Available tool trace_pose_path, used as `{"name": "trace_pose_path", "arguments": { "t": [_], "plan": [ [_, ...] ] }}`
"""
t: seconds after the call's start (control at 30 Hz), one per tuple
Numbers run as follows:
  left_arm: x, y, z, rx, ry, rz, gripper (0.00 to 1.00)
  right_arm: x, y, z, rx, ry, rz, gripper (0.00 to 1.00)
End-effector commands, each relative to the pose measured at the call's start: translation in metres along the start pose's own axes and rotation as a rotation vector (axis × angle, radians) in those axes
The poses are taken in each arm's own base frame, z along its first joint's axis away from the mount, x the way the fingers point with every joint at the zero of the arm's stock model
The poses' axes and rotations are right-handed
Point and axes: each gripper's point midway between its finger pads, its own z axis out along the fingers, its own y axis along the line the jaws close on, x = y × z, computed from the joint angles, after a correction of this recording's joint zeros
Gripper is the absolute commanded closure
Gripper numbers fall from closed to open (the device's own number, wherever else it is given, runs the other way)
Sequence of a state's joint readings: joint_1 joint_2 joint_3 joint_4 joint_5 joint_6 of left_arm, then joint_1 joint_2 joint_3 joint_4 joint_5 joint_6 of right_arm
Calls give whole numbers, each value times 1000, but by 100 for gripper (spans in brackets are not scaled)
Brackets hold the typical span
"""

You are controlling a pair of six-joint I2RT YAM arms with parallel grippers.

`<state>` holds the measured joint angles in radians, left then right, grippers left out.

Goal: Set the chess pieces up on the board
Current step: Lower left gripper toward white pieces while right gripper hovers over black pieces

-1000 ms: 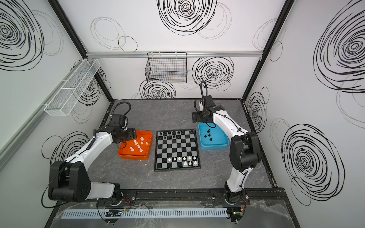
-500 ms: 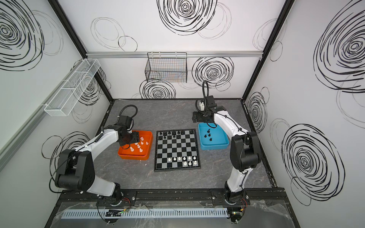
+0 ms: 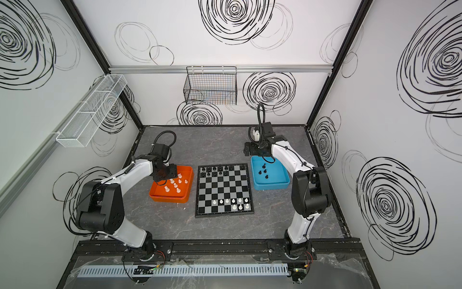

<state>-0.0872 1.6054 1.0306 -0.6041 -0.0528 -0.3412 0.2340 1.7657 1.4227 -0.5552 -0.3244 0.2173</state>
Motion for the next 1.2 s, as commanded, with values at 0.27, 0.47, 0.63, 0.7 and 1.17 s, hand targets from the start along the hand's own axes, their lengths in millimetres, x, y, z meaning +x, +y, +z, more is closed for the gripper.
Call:
{"name": "trace_pose_path", "arguments": {
  "t": [0.27,0.47,0.63,0.7,1.17],
  "plan": [
    [-1,-5,9,-11,17,4,40,-5,1,-9,-15,-33,-2,4],
    [-2,-6,11,-10,15,-2,55,-4,2,-9,-19,-31,-3,4],
    [-2,-6,11,-13,17,1,55,-4,0,-9,-14,-34,-3,4],
    [-1,-6,12,-16,21,4,57,-4,0,-9,-14,-35,-3,4],
    [-1,-3,15,-29,21,7,69,-3,2,-7,-29,-29,-3,4]
  ]
}}
